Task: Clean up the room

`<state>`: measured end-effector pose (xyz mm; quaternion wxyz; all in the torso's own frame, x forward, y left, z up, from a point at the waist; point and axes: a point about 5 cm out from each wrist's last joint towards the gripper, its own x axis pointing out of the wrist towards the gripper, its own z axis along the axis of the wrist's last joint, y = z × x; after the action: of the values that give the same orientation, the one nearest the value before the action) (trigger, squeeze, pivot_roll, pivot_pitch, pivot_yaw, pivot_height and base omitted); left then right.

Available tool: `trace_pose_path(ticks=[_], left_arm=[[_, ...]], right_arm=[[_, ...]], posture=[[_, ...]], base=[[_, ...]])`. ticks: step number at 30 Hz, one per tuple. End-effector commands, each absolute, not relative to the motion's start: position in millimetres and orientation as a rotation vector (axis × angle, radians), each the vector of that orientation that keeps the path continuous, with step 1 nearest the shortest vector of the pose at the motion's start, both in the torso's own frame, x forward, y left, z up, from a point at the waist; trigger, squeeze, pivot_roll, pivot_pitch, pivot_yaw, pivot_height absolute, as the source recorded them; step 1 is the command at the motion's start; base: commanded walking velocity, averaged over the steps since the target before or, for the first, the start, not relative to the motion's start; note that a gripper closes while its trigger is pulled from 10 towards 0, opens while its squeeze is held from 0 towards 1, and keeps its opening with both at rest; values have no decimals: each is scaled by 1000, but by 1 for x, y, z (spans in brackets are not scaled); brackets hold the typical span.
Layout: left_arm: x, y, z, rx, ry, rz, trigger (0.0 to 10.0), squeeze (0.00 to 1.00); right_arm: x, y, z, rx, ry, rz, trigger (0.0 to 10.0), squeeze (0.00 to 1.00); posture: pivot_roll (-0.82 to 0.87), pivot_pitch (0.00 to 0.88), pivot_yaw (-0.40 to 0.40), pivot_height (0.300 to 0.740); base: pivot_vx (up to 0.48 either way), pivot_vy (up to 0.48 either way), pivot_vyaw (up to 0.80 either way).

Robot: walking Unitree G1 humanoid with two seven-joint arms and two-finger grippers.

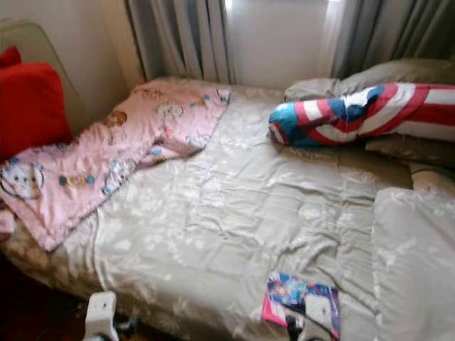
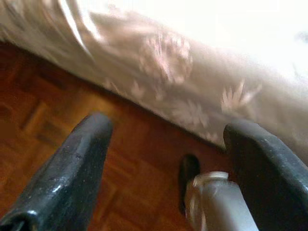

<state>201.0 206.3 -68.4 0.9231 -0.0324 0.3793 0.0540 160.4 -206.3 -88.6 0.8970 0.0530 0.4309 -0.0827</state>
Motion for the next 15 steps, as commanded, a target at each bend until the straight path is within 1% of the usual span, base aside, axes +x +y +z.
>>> trace_pose_path(ticks=[1, 9, 15], left_arm=[[200, 206, -69, -65, 781, 105, 10000, 0], [200, 206, -69, -62, 779, 103, 10000, 0], [200, 206, -69, -59, 779, 104, 10000, 0]], right_arm=[[153, -210, -91, 116, 913, -193, 10000, 0], [148, -216, -92, 120, 922, -201, 10000, 0], [146, -216, -93, 121, 927, -201, 10000, 0]], posture=[[-28, 0, 29, 740], [-26, 0, 31, 740], [-27, 0, 32, 740]], base=[[0, 375, 0], [0, 378, 0], [0, 377, 0]])
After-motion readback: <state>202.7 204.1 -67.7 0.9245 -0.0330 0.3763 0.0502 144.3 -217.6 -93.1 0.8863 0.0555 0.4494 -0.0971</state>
